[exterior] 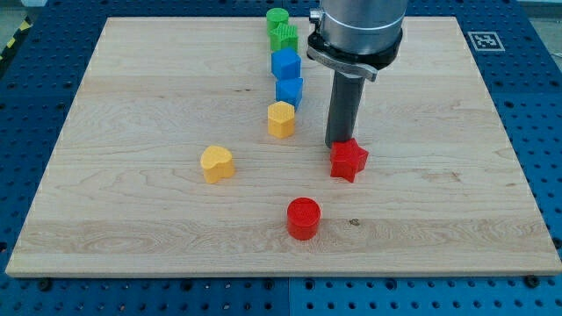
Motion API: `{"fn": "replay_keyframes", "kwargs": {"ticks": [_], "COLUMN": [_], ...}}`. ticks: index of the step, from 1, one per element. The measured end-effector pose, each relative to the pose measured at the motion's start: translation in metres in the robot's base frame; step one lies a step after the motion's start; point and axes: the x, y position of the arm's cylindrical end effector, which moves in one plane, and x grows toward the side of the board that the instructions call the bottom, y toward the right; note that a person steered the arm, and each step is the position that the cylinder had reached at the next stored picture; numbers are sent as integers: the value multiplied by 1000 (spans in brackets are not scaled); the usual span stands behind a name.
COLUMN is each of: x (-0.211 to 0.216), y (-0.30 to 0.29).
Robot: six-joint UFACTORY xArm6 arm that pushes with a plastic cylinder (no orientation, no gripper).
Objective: Move the yellow hexagon towards the top center
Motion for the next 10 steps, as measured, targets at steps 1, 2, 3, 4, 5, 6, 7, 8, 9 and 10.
{"fn": "replay_keyframes", "kwargs": {"ticks": [1, 2, 3, 4, 5, 6, 7, 8, 9, 10], "x": [0, -17, -24, -25, -25, -28, -39, -46, -56, -73], "y": [0, -13, -49, -68, -77, -109, -140, -154, -171, -190]}}
